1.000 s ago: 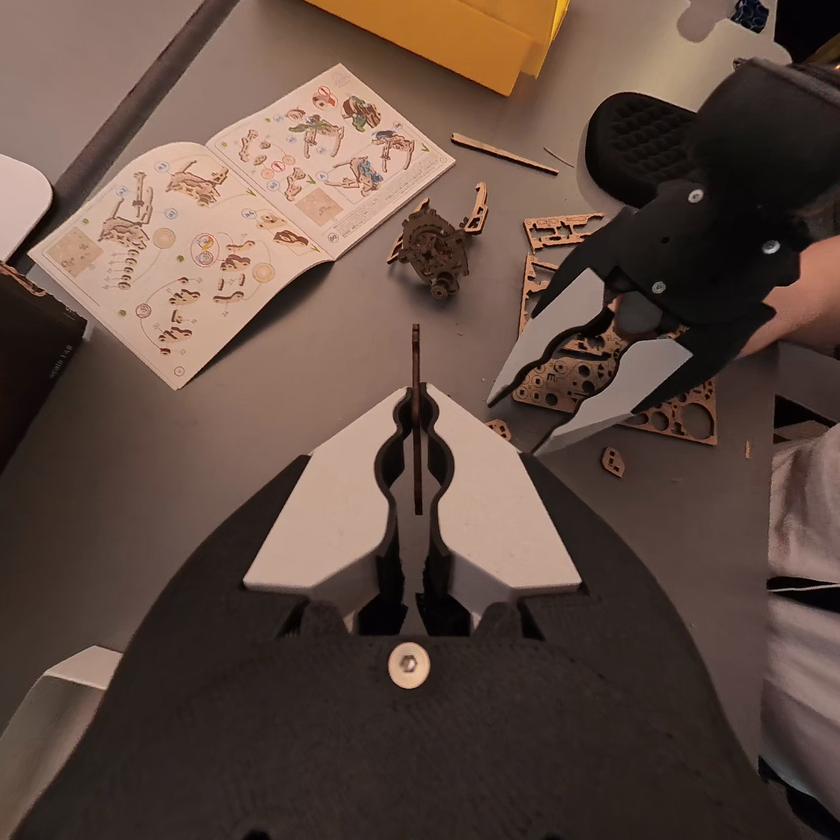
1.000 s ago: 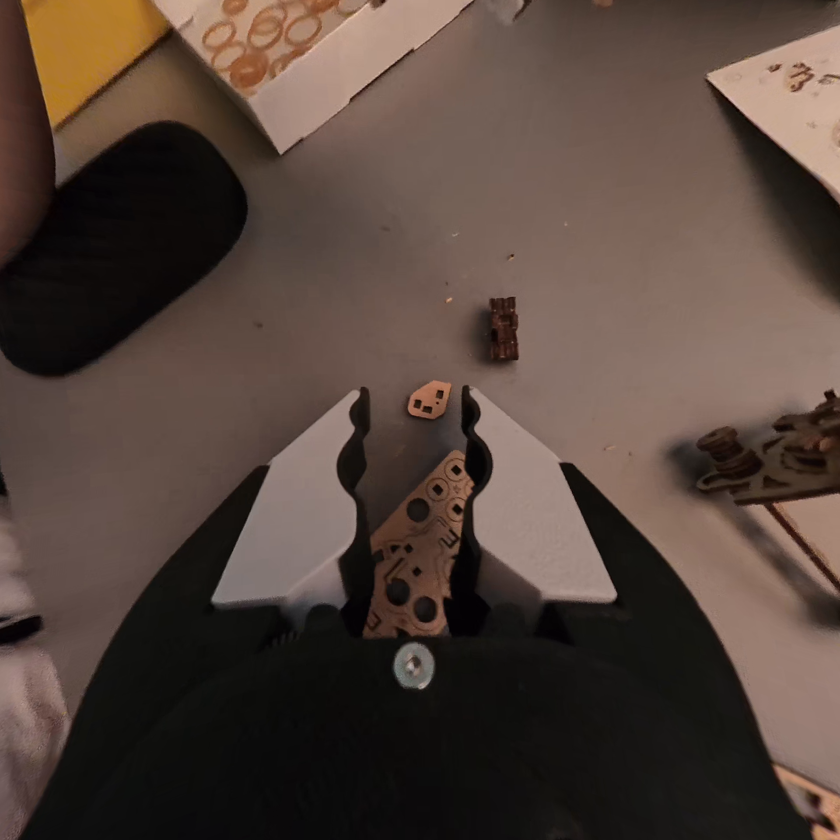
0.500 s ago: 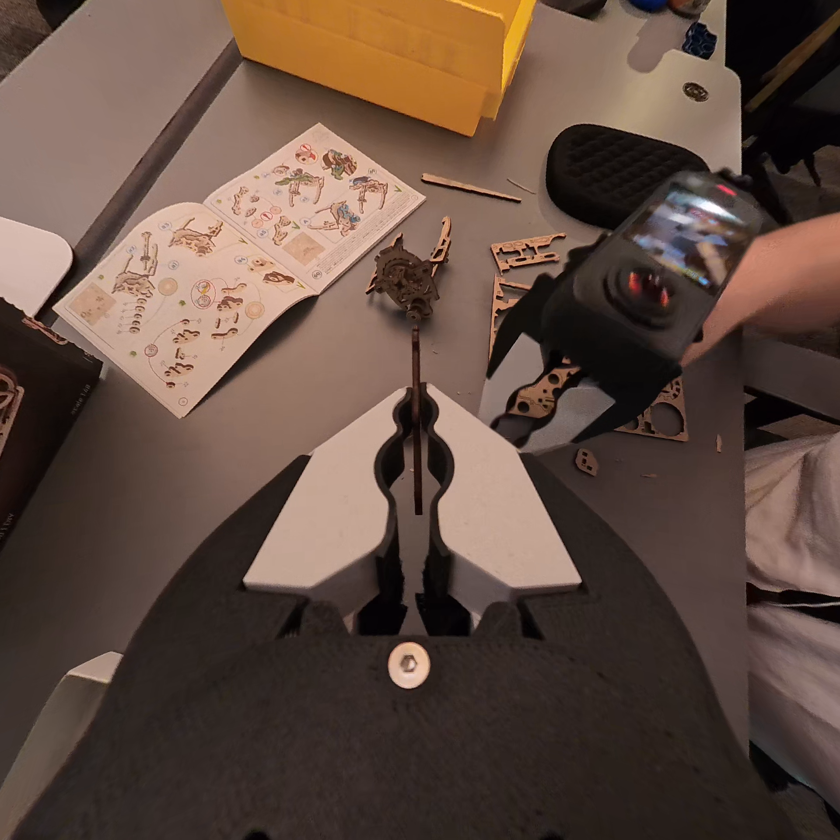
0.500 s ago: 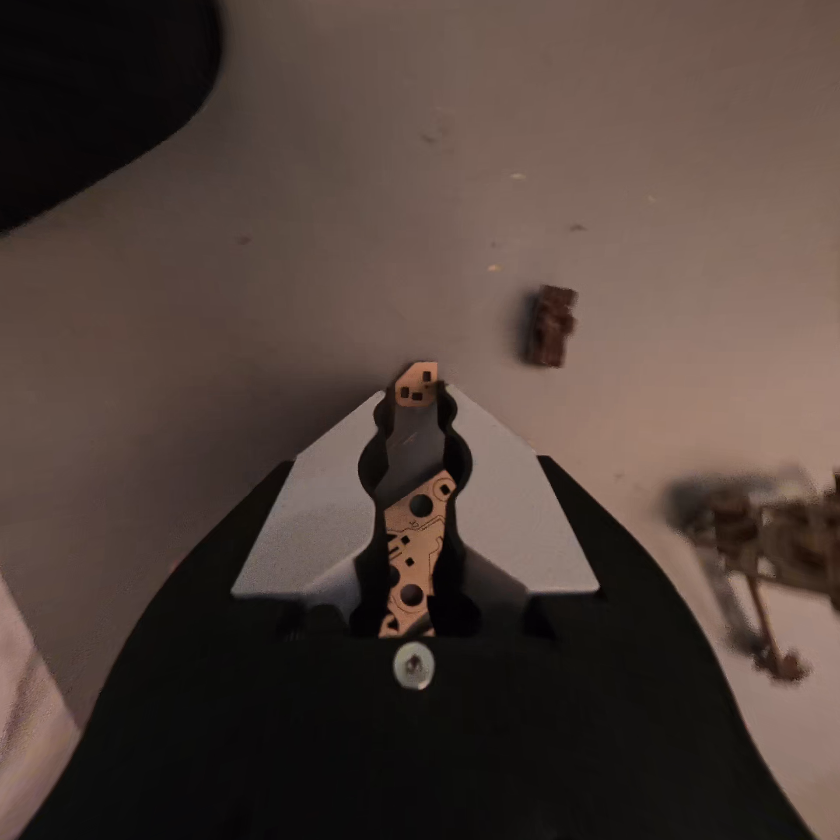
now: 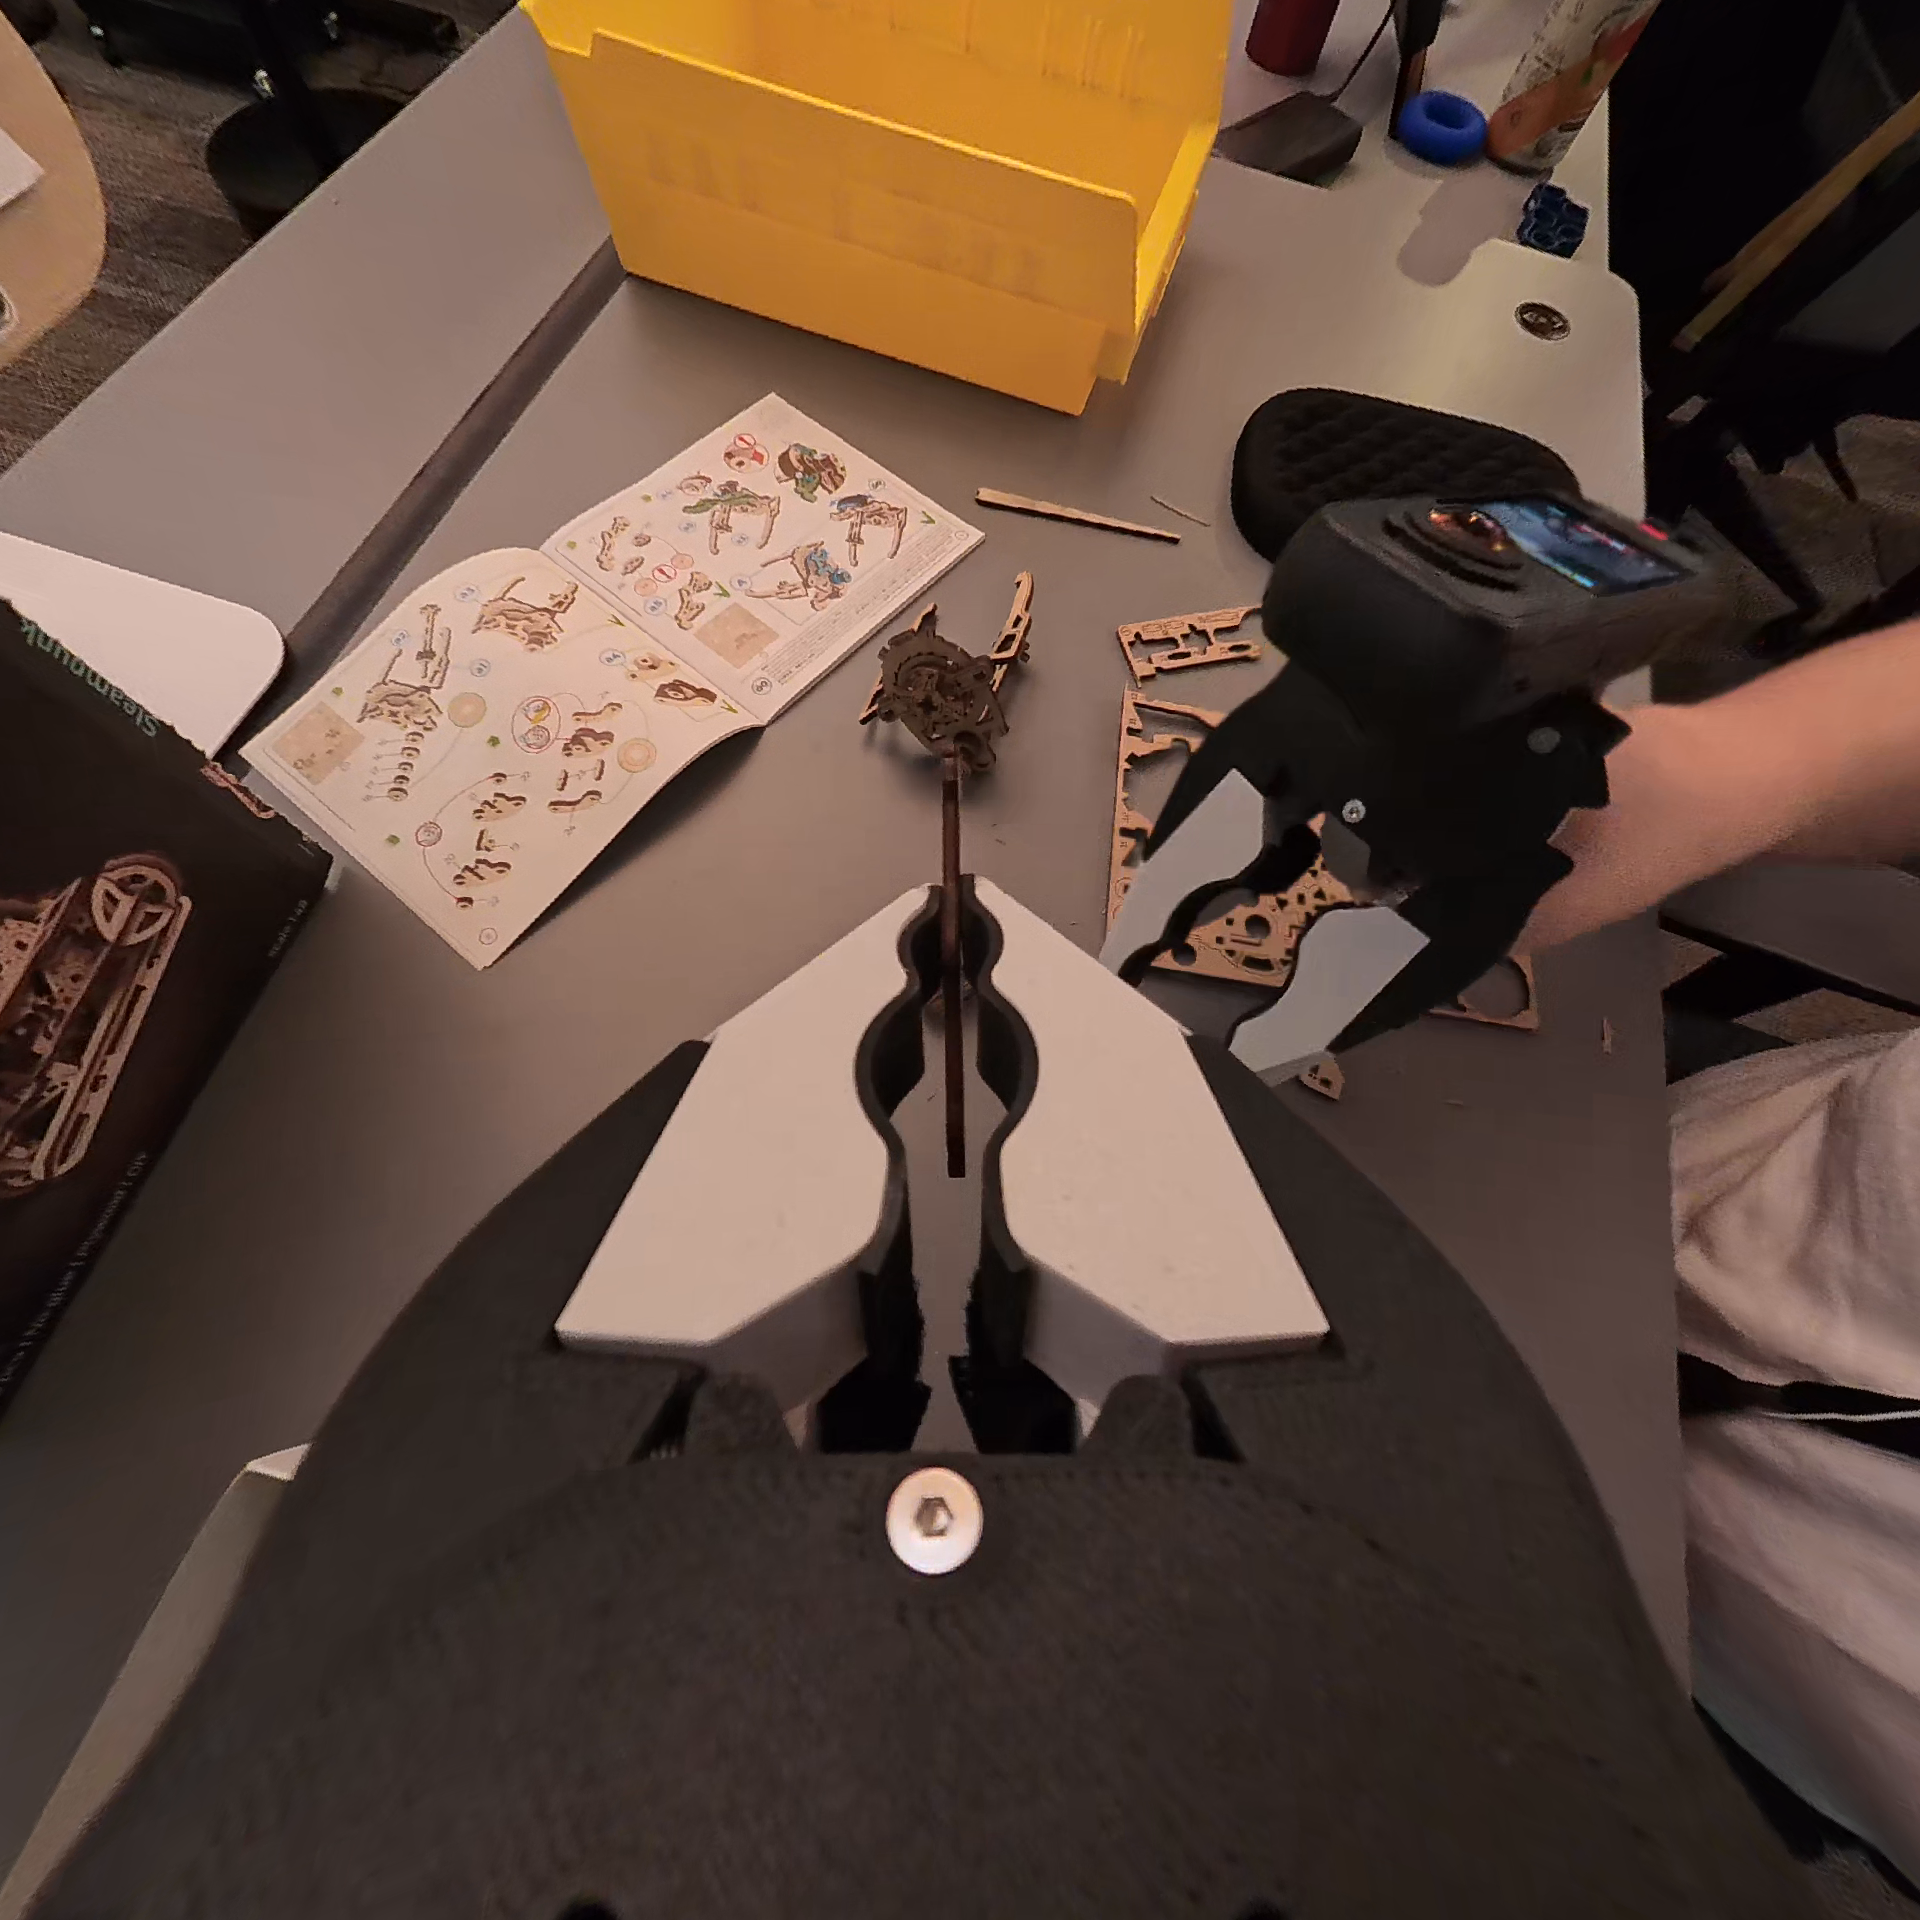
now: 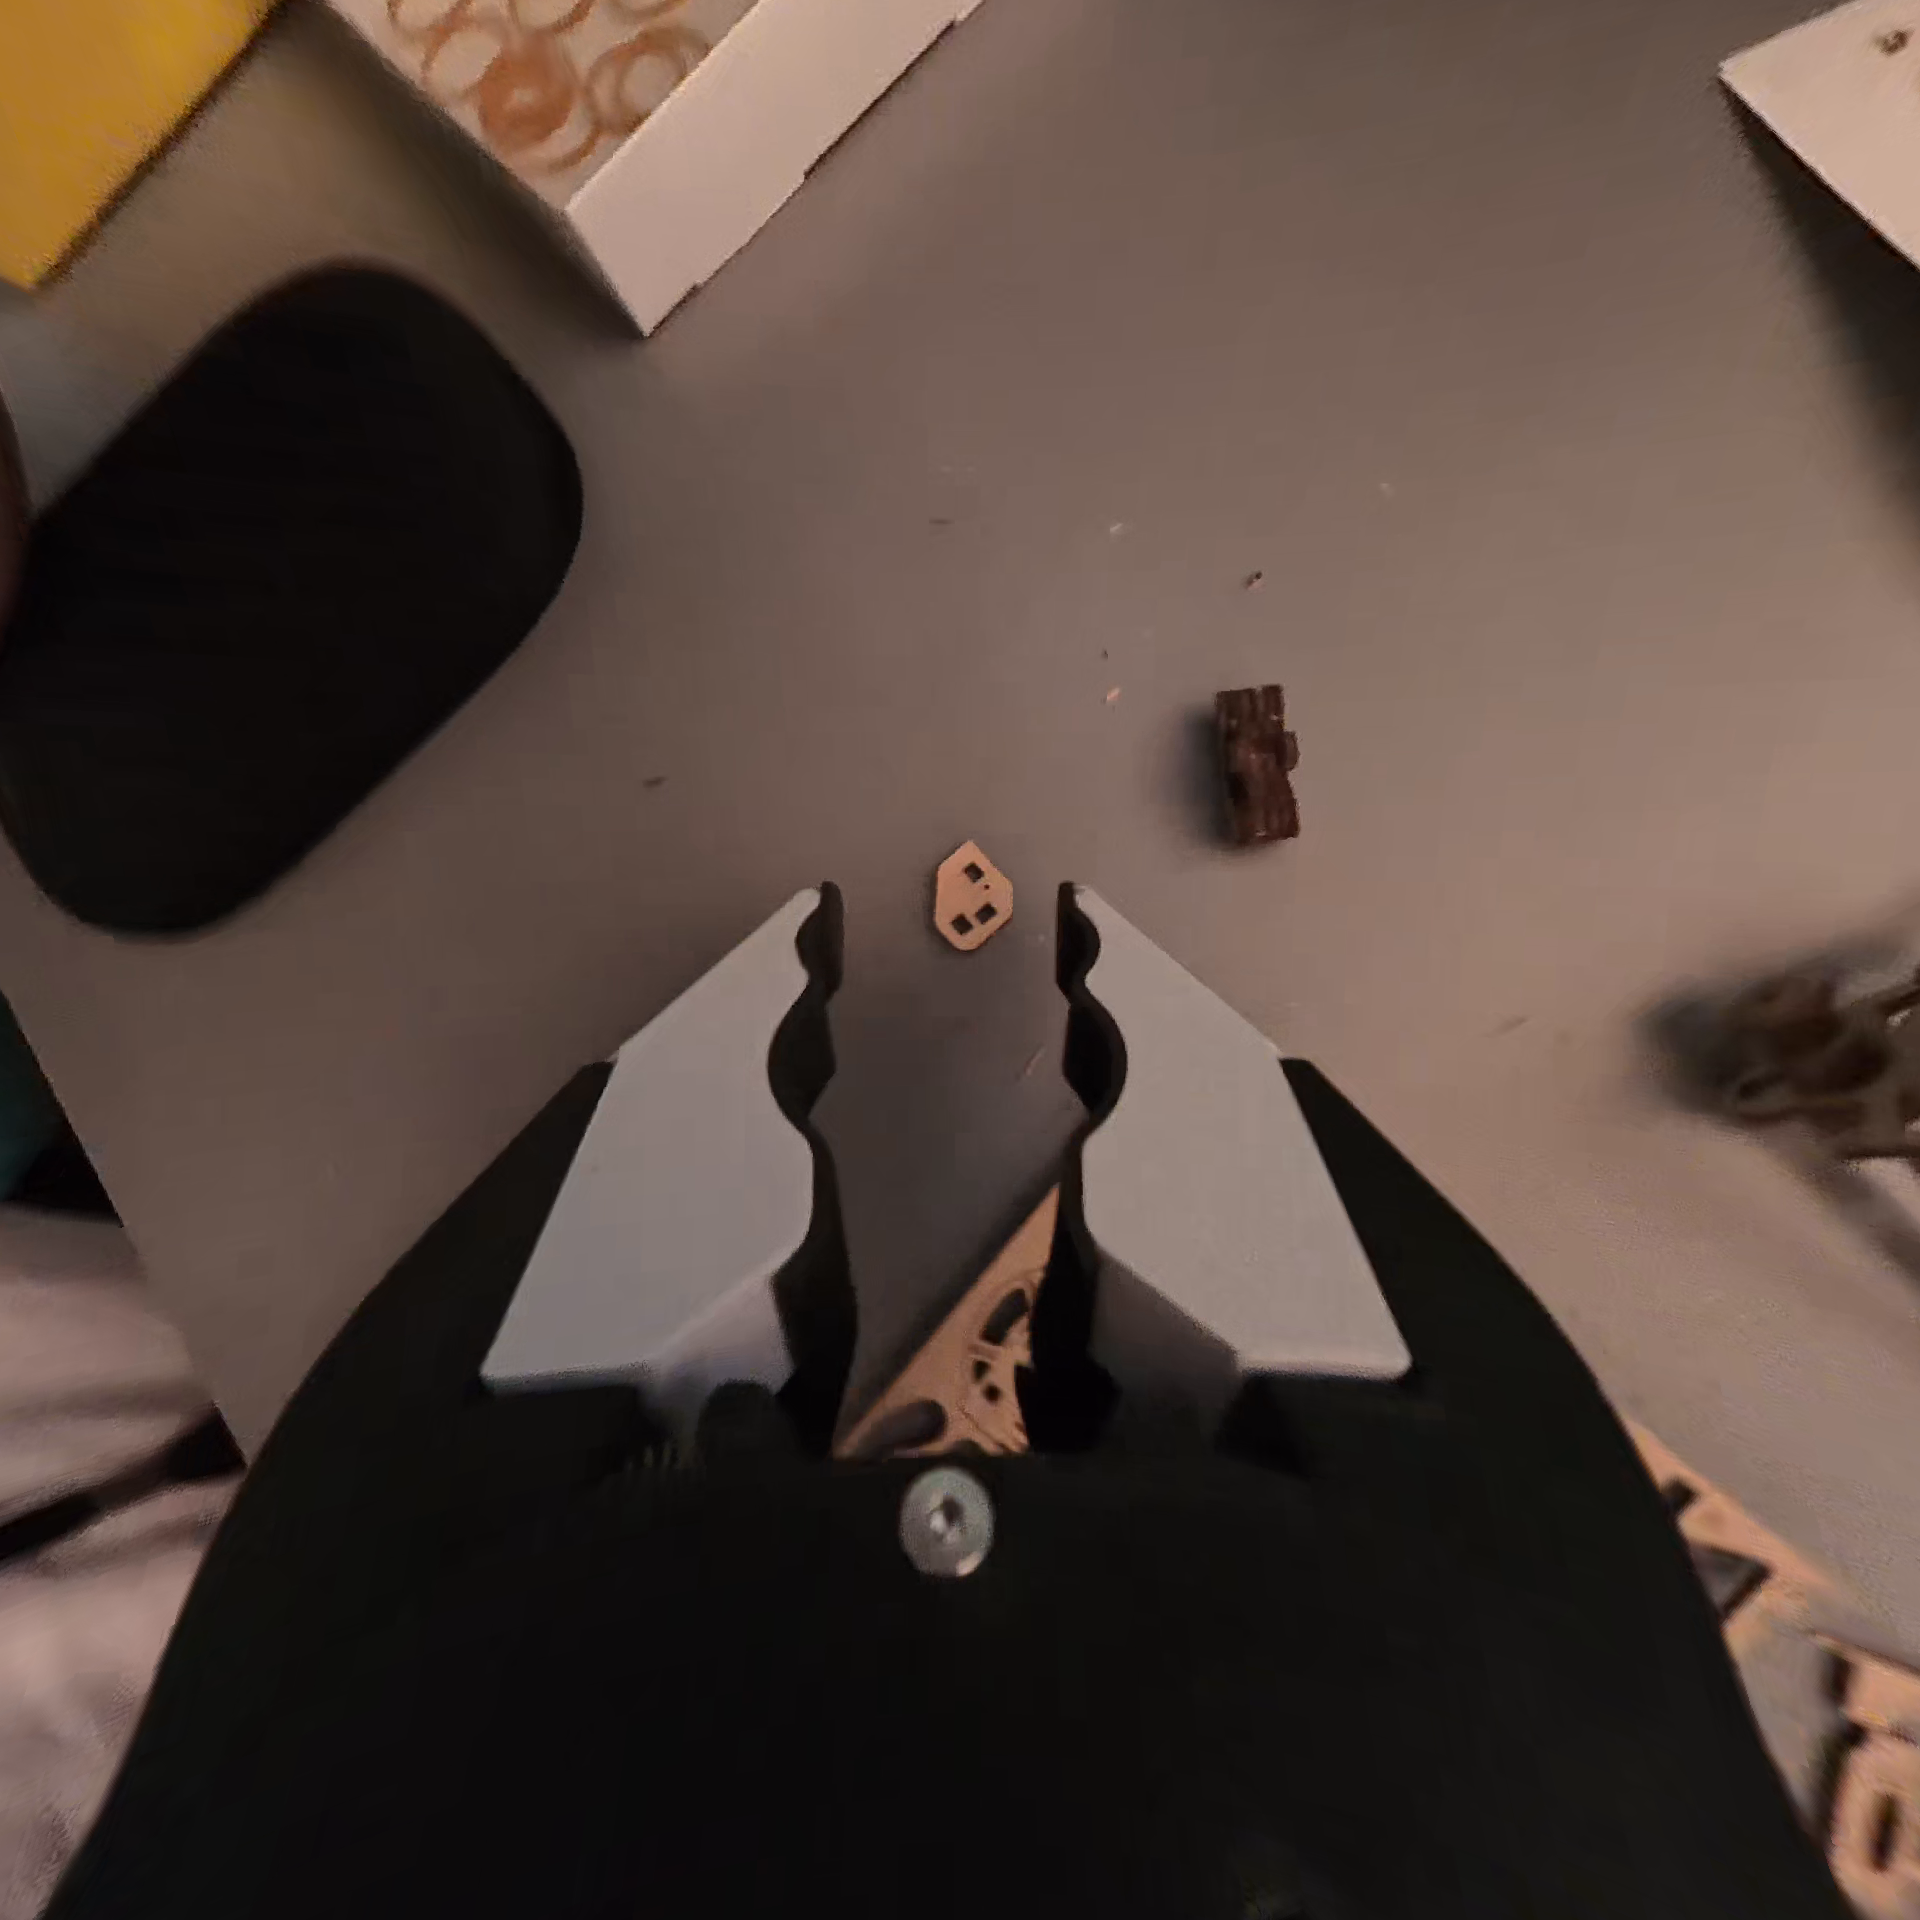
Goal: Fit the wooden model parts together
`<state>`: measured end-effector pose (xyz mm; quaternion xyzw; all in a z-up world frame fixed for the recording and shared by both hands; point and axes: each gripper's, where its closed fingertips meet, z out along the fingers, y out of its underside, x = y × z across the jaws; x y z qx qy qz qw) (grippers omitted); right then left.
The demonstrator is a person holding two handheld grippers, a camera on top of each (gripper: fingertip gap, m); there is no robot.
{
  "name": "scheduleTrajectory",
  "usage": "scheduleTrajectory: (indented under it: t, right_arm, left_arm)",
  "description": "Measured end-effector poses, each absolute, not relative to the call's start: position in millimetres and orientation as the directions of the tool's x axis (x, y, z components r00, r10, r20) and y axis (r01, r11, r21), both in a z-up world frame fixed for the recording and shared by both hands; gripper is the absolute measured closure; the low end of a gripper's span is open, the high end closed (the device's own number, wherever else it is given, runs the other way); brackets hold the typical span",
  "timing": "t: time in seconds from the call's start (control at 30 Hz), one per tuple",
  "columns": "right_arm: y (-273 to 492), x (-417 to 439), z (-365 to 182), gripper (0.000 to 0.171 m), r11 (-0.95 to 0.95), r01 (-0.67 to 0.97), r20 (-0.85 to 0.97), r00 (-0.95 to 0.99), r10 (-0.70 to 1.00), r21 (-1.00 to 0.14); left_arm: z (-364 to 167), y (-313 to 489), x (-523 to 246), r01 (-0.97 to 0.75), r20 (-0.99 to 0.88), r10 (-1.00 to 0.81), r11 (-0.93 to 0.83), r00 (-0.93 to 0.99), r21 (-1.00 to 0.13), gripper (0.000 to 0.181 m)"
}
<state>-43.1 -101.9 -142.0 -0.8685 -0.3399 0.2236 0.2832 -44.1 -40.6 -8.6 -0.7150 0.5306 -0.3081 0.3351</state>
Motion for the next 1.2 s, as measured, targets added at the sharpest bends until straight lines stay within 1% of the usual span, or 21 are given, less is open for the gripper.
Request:
scheduleTrajectory:
  t: [0.07, 0.17, 0.23, 0.3, 0.4, 0.5, 0.57, 0.6, 0.67, 0.77, 0.93, 1.03, 1.2]
  right_arm:
    - [-101.2, -43.1, -144.2, 0.135, -0.619, 0.442, -0.159, 0.717, 0.679, -0.650]
    - [-99.6, -39.7, -151.9, 0.142, -0.597, 0.491, -0.043, 0.748, 0.662, -0.634]
    - [-101.6, -43.8, -156.7, 0.147, -0.606, 0.488, -0.057, 0.748, 0.662, -0.628]
    - [-101.4, -43.4, -163.7, 0.146, -0.624, 0.495, -0.064, 0.751, 0.657, -0.605]
    - [-99.9, -39.5, -165.0, 0.156, -0.597, 0.550, -0.032, 0.720, 0.693, -0.584]
    - [-102.7, -41.5, -165.3, 0.156, -0.466, 0.675, -0.032, 0.549, 0.835, -0.572]
    - [-109.5, -42.0, -165.2, 0.157, -0.283, 0.768, -0.033, 0.324, 0.946, -0.575]
    - [-114.1, -40.5, -165.1, 0.157, -0.201, 0.790, -0.038, 0.219, 0.975, -0.579]
    - [-124.0, -36.8, -165.3, 0.157, -0.068, 0.816, -0.057, 0.043, 0.997, -0.574]
    - [-129.1, -35.6, -165.2, 0.157, 0.036, 0.806, -0.090, -0.111, 0.990, -0.591]
    - [-132.0, -38.1, -164.3, 0.157, 0.086, 0.769, -0.130, -0.215, 0.968, -0.634]
    - [-133.4, -39.6, -164.0, 0.157, 0.091, 0.740, -0.125, -0.231, 0.965, -0.666]
    - [-138.3, -39.8, -163.9, 0.156, 0.120, 0.721, -0.101, -0.256, 0.961, -0.683]
  left_arm:
    - [-8.9, -42.7, -42.9, -0.556, 0.085, -0.967, -0.210, 0.241, -0.804, 0.181]
    - [-7.2, -47.2, -40.9, -0.559, 0.077, -0.971, -0.194, 0.227, -0.806, 0.181]
    - [-4.6, -49.2, -40.5, -0.557, 0.069, -0.973, -0.184, 0.221, -0.810, 0.181]
    - [-2.1, -50.2, -41.0, -0.552, 0.065, -0.974, -0.179, 0.219, -0.814, 0.181]
    - [0.4, -50.5, -42.1, -0.547, 0.064, -0.974, -0.177, 0.219, -0.818, 0.181]
    - [2.7, -50.7, -43.1, -0.542, 0.062, -0.974, -0.174, 0.218, -0.822, 0.181]
    - [3.9, -50.9, -43.5, -0.539, 0.062, -0.974, -0.172, 0.216, -0.825, 0.181]
    - [4.2, -51.0, -43.7, -0.538, 0.062, -0.975, -0.171, 0.215, -0.825, 0.181]
    - [3.5, -51.7, -44.4, -0.543, 0.060, -0.976, -0.167, 0.209, -0.823, 0.181]
    - [-2.8, -54.8, -46.3, -0.577, 0.051, -0.983, -0.146, 0.178, -0.804, 0.181]
    - [-27.3, -61.0, -53.8, -0.672, 0.084, -0.989, -0.146, 0.124, -0.726, 0.181]
    - [-41.1, -58.9, -57.7, -0.713, 0.098, -0.987, -0.160, 0.128, -0.683, 0.181]
    - [-59.8, -57.3, -58.6, -0.758, 0.121, -0.984, -0.177, 0.129, -0.627, 0.181]
